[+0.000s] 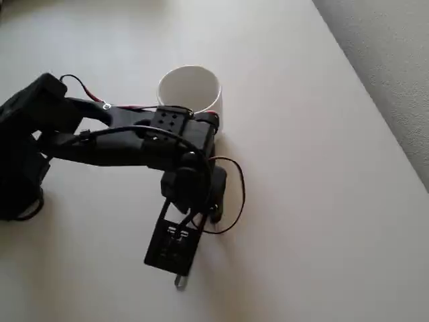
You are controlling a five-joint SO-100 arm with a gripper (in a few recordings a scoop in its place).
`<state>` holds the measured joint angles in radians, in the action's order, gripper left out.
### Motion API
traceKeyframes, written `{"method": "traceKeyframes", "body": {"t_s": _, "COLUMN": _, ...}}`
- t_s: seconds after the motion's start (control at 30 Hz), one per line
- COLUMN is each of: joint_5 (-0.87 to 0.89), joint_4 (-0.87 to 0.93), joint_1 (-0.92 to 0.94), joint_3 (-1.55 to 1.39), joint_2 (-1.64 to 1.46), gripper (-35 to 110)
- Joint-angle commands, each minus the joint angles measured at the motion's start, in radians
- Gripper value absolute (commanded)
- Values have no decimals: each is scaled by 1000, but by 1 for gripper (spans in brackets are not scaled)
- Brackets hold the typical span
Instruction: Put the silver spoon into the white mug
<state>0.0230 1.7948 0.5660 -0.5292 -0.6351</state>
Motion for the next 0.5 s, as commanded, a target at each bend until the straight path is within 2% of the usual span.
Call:
{"method": "traceKeyframes", "body": {"t_s": 0.0, "joint_5": 21, "joint_4": -8, "joint_1": -14, "joint_3": 78, "joint_2": 5, "gripper": 7}}
{"method": "traceKeyframes", "body": {"t_s": 0.2, "joint_5": 32, "joint_4": -8, "joint_1": -20, "joint_3": 86, "joint_2": 31, "gripper": -2}}
{"method": "traceKeyframes", "body": {"t_s": 0.47, "joint_5": 37, "joint_4": 12, "joint_1": -25, "joint_3": 104, "joint_2": 51, "gripper": -2}}
